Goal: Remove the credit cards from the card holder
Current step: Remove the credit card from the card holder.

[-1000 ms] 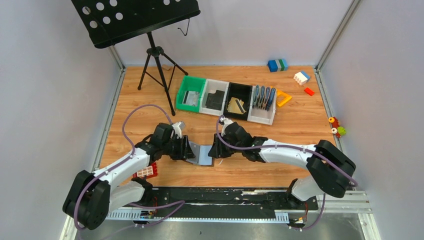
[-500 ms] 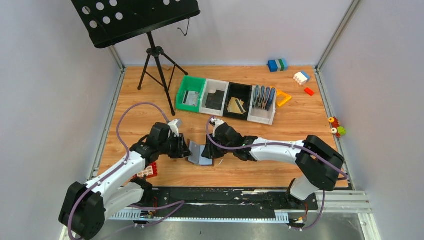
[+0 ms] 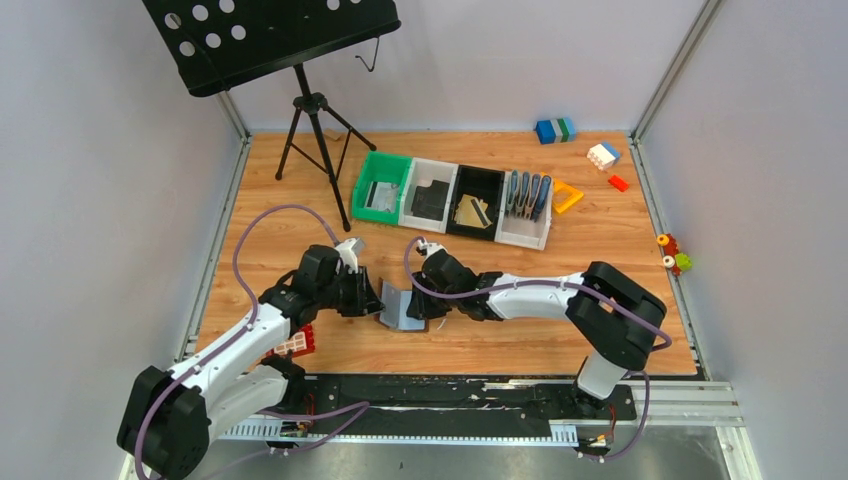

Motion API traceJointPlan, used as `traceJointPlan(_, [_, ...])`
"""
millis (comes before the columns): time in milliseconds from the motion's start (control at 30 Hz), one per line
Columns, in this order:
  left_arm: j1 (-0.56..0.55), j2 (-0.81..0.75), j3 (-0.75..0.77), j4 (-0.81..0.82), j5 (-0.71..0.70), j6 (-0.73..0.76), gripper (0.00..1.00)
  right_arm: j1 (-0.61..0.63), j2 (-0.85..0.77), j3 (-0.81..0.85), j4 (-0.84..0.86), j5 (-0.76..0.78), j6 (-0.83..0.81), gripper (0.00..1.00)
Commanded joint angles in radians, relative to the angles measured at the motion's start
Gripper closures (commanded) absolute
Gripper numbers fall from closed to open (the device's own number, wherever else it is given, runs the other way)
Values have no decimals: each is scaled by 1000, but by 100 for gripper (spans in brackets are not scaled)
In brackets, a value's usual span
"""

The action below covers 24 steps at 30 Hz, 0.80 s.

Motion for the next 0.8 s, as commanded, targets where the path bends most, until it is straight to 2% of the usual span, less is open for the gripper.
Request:
traceJointPlan(0, [-2,-12,22,58,43,-14,75,4,36,45,0,16,3,84])
traceJointPlan(433, [-2,36,-8,156,125,-48,93,3,83,40,4,5,7,87])
traceJointPlan(767, [-2,62,-43,228,179,-70,96,-26,96,-28,106,-46,44,87])
